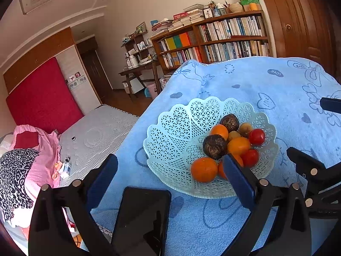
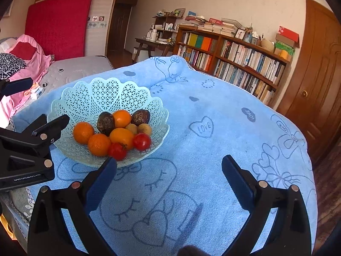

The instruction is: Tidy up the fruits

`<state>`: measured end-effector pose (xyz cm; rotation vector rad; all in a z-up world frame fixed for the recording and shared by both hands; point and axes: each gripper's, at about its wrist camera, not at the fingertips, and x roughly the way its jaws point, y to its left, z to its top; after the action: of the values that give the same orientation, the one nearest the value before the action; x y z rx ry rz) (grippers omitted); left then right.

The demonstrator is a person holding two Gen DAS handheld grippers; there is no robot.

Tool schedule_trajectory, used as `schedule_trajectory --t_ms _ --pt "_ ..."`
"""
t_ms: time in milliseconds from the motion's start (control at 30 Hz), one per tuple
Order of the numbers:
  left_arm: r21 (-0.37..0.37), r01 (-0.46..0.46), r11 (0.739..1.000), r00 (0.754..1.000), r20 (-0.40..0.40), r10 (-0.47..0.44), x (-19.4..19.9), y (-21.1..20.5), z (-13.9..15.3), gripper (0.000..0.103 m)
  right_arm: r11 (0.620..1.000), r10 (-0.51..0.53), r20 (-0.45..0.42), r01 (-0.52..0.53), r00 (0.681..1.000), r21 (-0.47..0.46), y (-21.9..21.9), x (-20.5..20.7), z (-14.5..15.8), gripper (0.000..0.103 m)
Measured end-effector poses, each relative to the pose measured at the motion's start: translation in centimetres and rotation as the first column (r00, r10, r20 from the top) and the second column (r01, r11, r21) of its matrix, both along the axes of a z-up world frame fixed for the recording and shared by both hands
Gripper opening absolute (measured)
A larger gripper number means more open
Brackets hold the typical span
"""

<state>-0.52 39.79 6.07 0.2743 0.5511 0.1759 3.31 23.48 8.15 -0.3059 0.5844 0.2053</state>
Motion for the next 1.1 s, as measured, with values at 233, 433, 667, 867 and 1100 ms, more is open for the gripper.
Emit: schedule_trajectory --t_ms 233,433,667,867,1100 --pt "0.003 -0.004 1.0 1.0 -0.002 0.004 0.1 0.1 -0.1 0.1 1.0 0.003 -0.01 -0.003 1.0 0.004 0.2 -0.1 -0.1 0.098" --pt "0.008 -0.015 1.0 1.0 -0.002 0.015 0.1 0.6 -0.3 0.1 1.0 0.0 -0.021 0.0 1.0 0.017 0.2 0.2 -0.3 0.098" --pt "0.011 -0.029 1.0 1.0 -0.007 0.029 0.0 1.0 -0.4 0.1 1.0 -0.015 -0.027 0.015 1.0 0.0 0.5 0.6 -0.6 0.098" --pt "0.011 -0.028 1.0 1.0 -0.009 0.028 0.0 1.0 -0.4 0.1 1.0 -0.01 -0.028 0.01 1.0 -0.017 1.0 0.5 -0.9 0.098" --pt "0.009 -0.034 0.999 0.999 -0.015 0.034 0.1 1.1 -0.6 0.1 0.999 -0.002 -0.023 0.001 1.0 -0.034 1.4 0.5 -1.1 0.098"
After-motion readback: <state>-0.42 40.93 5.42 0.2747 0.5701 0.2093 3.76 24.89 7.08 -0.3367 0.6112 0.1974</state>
